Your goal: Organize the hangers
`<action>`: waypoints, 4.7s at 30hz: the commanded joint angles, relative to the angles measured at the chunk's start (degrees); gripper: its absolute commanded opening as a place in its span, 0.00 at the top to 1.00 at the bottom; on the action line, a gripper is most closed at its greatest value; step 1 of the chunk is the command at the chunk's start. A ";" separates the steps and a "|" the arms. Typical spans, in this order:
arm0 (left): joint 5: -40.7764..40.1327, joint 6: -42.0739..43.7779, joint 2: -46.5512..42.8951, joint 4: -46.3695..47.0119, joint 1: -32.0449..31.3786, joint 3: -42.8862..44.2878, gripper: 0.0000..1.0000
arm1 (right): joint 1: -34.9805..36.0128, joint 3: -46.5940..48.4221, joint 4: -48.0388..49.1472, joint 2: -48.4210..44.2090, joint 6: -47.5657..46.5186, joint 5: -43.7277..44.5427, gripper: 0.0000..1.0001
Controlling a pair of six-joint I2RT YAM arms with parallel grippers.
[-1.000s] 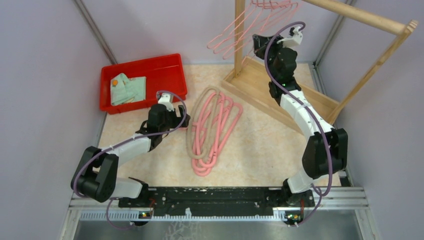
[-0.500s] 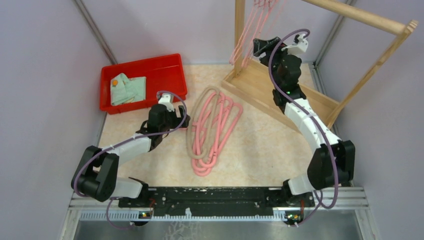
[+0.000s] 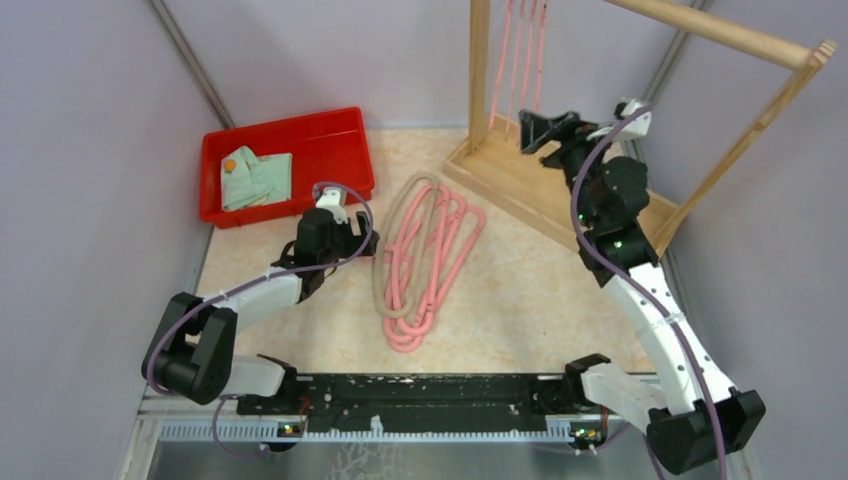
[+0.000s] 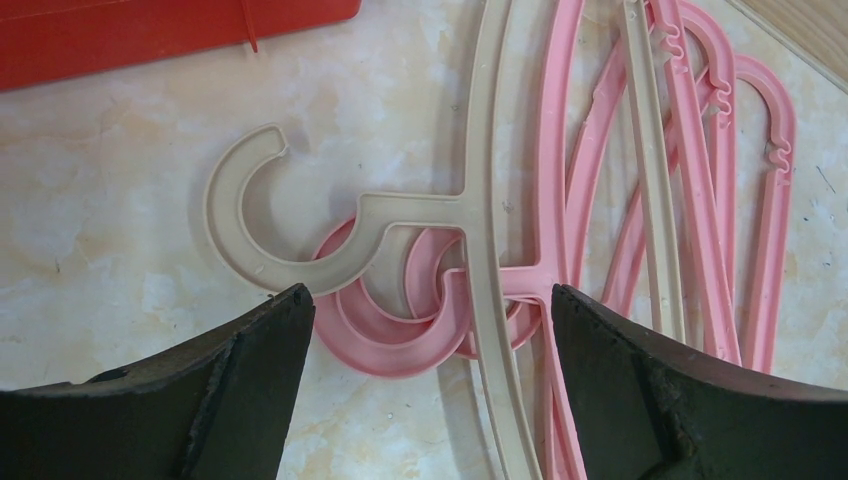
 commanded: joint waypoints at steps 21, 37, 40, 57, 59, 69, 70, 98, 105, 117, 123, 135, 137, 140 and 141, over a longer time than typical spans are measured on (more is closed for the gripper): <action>-5.89 -6.55 0.31 -3.96 1.68 -0.70 0.04 | 36.96 -14.84 -18.89 10.13 -7.29 6.84 0.33; -6.44 -10.60 -9.43 -7.31 11.85 -3.76 0.03 | 40.00 6.13 -13.25 40.94 -6.64 -6.24 0.36; -6.52 -10.61 -10.16 -6.73 12.43 -4.49 0.03 | 40.62 9.50 -13.54 44.98 -6.47 -7.73 0.36; -3.87 -9.27 -13.31 -2.97 13.08 -8.05 0.03 | 41.01 13.93 -13.92 57.08 -5.90 -5.54 0.42; -4.17 -9.21 -14.08 -2.87 13.08 -8.43 0.03 | 41.08 13.44 -14.11 57.21 -5.93 -4.59 0.47; -4.88 -9.23 -14.57 -3.98 13.12 -8.04 0.03 | 41.02 5.98 -11.14 47.43 -7.04 1.08 1.00; -4.93 -9.30 -14.81 -4.00 13.16 -7.99 0.03 | 41.03 4.54 -10.34 45.62 -7.12 2.32 1.00; 2.85 -9.37 -13.29 -3.21 13.08 -4.95 0.07 | 34.75 -22.70 -22.80 -7.96 4.13 8.37 1.00; 5.03 -9.19 -12.53 -2.43 12.99 -4.87 0.08 | 31.12 -22.23 -23.14 -19.73 7.26 12.95 1.00; 7.32 -10.44 -11.73 -0.67 12.51 -4.62 0.10 | 29.87 -8.83 -24.92 -21.37 0.53 24.50 1.00; 7.40 -9.84 -12.08 -0.59 12.20 -5.06 0.10 | 24.58 -4.27 -22.18 -17.75 -0.38 22.51 1.00; 7.26 -8.73 -11.38 -0.34 12.17 -5.18 0.10 | 10.12 -4.51 -14.15 -11.53 10.80 0.24 1.00; 6.89 -8.40 -11.50 -0.74 12.18 -5.04 0.10 | 6.97 -5.22 -11.69 -11.41 12.54 -3.87 1.00; 6.18 -7.81 -11.64 -1.17 12.17 -4.91 0.10 | 2.70 -6.52 -7.97 -12.02 15.50 -8.65 1.00; 6.17 -7.66 -11.64 -1.29 12.18 -4.90 0.10 | 1.04 -7.05 -6.89 -12.17 16.91 -10.14 1.00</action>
